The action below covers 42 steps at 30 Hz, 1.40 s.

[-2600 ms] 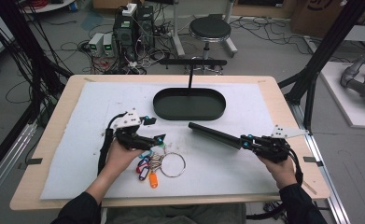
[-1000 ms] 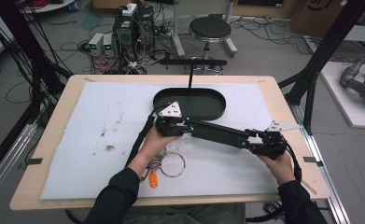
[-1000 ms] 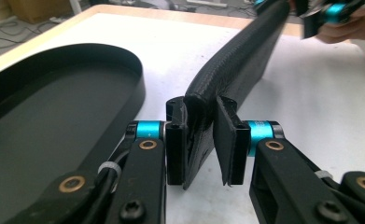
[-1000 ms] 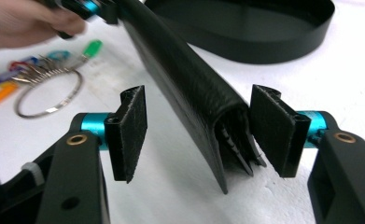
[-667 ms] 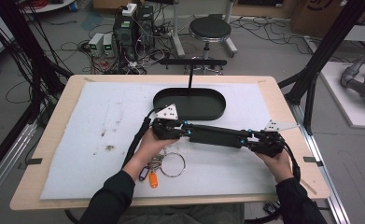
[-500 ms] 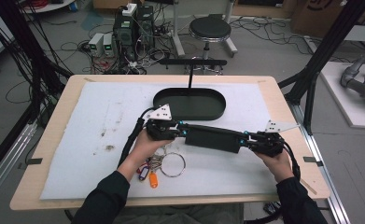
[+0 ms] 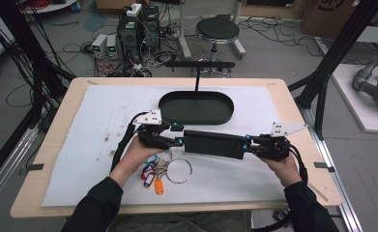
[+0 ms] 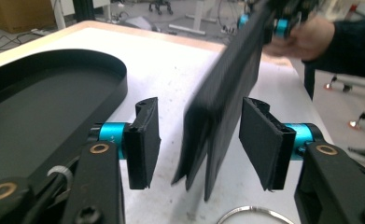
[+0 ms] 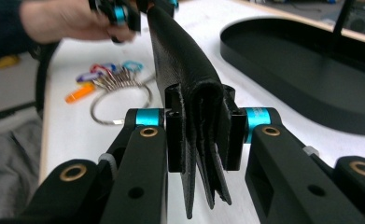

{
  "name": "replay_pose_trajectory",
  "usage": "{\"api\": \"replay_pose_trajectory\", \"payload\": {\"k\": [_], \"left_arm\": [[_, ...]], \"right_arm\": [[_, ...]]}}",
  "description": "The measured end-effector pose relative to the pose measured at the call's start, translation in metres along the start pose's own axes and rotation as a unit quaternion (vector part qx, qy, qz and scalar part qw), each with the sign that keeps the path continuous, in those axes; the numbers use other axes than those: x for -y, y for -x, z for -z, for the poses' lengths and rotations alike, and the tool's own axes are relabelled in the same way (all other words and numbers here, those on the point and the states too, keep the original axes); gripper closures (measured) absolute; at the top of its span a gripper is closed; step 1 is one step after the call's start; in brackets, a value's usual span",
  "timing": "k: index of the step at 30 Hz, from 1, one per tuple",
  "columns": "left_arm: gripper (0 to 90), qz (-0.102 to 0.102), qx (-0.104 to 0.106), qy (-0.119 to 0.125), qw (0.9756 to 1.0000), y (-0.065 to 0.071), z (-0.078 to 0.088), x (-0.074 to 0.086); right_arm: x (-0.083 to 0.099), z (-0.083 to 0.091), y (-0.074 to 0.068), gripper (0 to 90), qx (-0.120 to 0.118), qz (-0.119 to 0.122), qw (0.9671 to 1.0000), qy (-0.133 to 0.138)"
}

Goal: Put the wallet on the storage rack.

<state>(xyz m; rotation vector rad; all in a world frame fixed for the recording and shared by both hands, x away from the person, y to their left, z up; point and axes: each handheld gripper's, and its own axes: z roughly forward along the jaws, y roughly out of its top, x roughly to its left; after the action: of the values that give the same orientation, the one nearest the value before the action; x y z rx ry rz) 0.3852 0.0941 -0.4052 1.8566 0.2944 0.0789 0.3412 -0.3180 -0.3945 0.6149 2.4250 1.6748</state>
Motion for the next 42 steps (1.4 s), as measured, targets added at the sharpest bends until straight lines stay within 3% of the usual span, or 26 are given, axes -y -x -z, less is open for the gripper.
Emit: {"api": "replay_pose_trajectory", "payload": {"k": [4, 5, 6, 8, 18, 19, 23, 27, 31, 33, 36, 38, 39, 42], "left_arm": [[47.4, -0.009, 0.009, -0.001, 0.9999, 0.003, -0.003, -0.001], [61.4, -0.019, 0.024, 0.000, 0.9995, 0.006, -0.003, -0.002], [66.3, -0.034, 0.021, -0.007, 0.9992, 0.008, -0.001, -0.004], [72.6, -0.027, 0.039, 0.002, 0.9989, 0.008, 0.002, -0.004], [75.5, -0.020, 0.052, 0.026, 0.9981, 0.011, 0.013, -0.004], [75.5, -0.018, 0.052, 0.028, 0.9981, 0.012, 0.015, -0.004], [75.8, -0.017, 0.053, 0.036, 0.9978, 0.012, 0.016, -0.004], [76.1, -0.013, 0.053, 0.070, 0.9960, 0.013, 0.019, -0.001], [76.2, -0.010, 0.056, 0.084, 0.9948, 0.012, 0.023, -0.001], [76.2, -0.008, 0.056, 0.087, 0.9946, 0.012, 0.024, -0.001], [76.2, -0.006, 0.055, 0.095, 0.9939, 0.013, 0.026, -0.002], [75.9, -0.005, 0.053, 0.100, 0.9936, 0.012, 0.028, -0.002], [75.7, -0.003, 0.049, 0.102, 0.9936, 0.011, 0.030, -0.003], [74.1, -0.008, 0.034, 0.101, 0.9943, 0.013, 0.031, -0.004]], "right_arm": [[-0.005, 0.000, -0.002, 76.9, -0.016, 0.000, 0.9998, 0.014], [-0.007, -0.002, -0.003, 76.7, -0.019, 0.004, 0.9996, 0.019], [-0.007, -0.003, -0.004, 76.6, -0.018, 0.004, 0.9997, 0.018], [-0.008, -0.003, -0.004, 75.8, -0.016, 0.004, 0.9997, 0.020], [-0.010, -0.009, -0.005, 63.9, -0.018, -0.007, 0.9997, 0.017], [-0.011, -0.011, -0.006, 57.9, -0.015, -0.009, 0.9997, 0.017], [-0.012, -0.016, -0.006, 52.7, -0.018, -0.019, 0.9995, 0.017], [-0.011, -0.021, -0.004, 42.7, -0.008, -0.033, 0.9994, 0.009], [-0.009, -0.023, -0.002, 41.5, -0.012, -0.042, 0.9990, 0.007], [-0.009, -0.027, -0.002, 44.9, -0.018, -0.043, 0.9989, 0.005], [-0.010, -0.030, -0.005, 63.7, -0.027, -0.025, 0.9993, 0.003], [-0.011, -0.031, -0.007, 66.0, -0.026, -0.017, 0.9995, 0.006], [-0.013, -0.029, -0.008, 73.1, -0.037, -0.010, 0.9992, 0.014], [-0.016, -0.027, -0.010, 76.1, -0.036, 0.005, 0.9991, 0.020]]}}
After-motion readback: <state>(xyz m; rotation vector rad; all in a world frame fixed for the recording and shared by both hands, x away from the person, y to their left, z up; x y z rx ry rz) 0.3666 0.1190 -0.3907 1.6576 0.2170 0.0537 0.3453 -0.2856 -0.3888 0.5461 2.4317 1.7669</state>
